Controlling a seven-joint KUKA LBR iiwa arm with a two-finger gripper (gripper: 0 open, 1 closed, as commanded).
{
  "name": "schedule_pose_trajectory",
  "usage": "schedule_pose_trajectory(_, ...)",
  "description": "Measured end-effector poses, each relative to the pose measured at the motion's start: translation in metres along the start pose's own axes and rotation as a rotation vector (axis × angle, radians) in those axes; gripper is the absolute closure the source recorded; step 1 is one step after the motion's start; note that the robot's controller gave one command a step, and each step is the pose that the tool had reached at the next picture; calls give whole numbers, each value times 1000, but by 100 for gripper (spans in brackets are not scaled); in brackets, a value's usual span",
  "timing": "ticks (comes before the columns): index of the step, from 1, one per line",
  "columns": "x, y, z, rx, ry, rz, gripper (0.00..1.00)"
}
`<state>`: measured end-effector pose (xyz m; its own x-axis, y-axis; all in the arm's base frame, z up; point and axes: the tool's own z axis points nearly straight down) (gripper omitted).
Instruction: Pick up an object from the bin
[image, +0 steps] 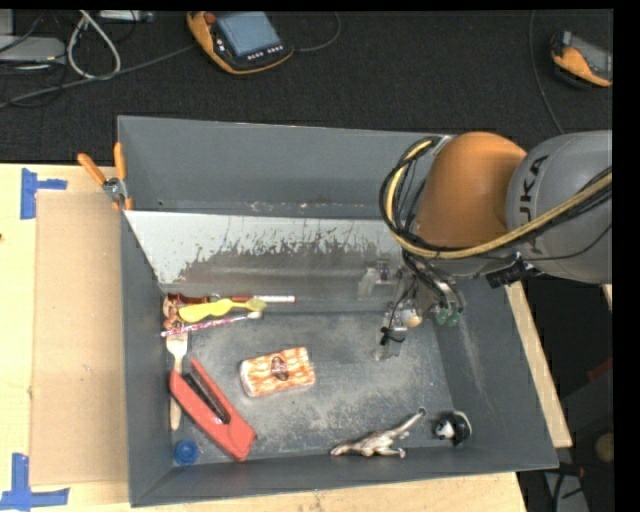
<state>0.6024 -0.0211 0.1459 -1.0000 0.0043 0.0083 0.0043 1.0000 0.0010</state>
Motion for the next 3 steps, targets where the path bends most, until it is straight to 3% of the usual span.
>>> schedule_pose_trajectory(1,-2,0,-4,0,-7,-1,0)
schedule_pose_trajectory(2,0,53,78,-1,-5,-26,0)
schedule_pose_trajectory(3,7,58,53,1,-10,-31,0)
